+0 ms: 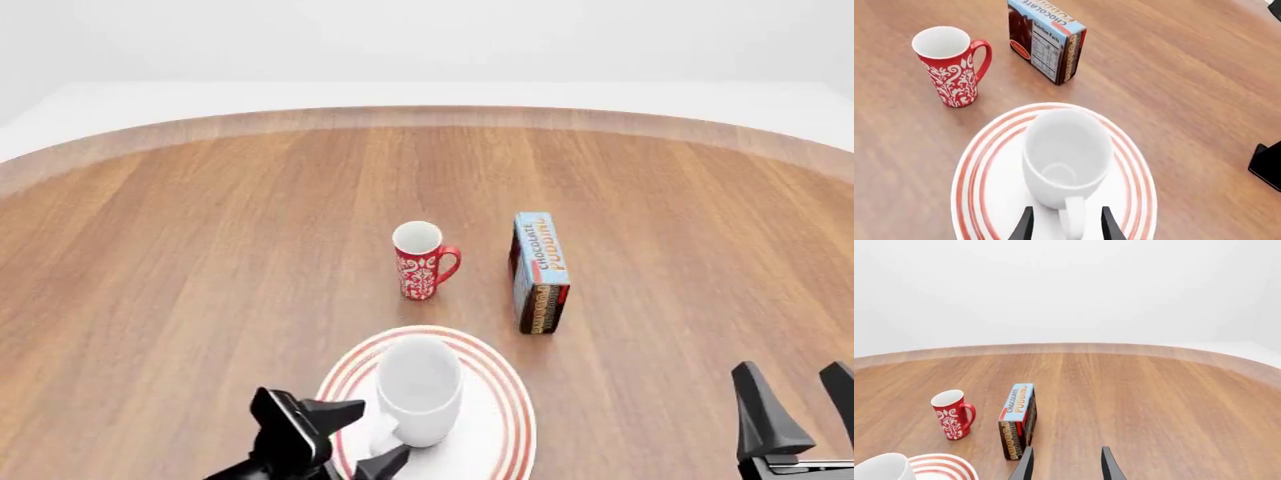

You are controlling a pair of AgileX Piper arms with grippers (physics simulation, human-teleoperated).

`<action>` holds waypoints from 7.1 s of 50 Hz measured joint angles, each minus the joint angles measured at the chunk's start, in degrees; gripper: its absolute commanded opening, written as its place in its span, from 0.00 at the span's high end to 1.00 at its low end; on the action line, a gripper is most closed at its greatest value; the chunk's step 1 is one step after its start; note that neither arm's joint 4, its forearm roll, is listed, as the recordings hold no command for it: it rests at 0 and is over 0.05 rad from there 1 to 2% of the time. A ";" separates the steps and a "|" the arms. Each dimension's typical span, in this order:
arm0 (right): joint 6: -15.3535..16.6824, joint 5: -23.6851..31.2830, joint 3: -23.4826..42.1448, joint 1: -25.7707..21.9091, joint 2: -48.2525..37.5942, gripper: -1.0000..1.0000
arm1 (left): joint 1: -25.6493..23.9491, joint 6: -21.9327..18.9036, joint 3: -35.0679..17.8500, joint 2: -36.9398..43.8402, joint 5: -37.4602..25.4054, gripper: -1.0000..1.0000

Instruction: Pick up the white mug and put it on the plate, and put the chocolate pudding to the right of the plate.

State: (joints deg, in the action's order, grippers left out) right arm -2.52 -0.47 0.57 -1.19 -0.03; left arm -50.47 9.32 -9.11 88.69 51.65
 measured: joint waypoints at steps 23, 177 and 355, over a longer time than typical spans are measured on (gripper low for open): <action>0.16 -0.05 0.02 -0.02 0.00 0.00 | -1.50 -2.19 -0.93 -14.77 -12.32 0.00; 2.40 0.85 1.32 1.87 -0.27 0.00 | 49.98 -4.05 8.45 -88.68 -48.84 0.00; 14.93 -12.39 34.93 -13.41 -59.90 0.00 | 47.38 -2.56 8.30 -88.68 -46.53 0.00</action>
State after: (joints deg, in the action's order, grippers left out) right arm 12.41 -12.86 35.49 -14.60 -59.93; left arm -3.09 6.75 -0.81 0.00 5.11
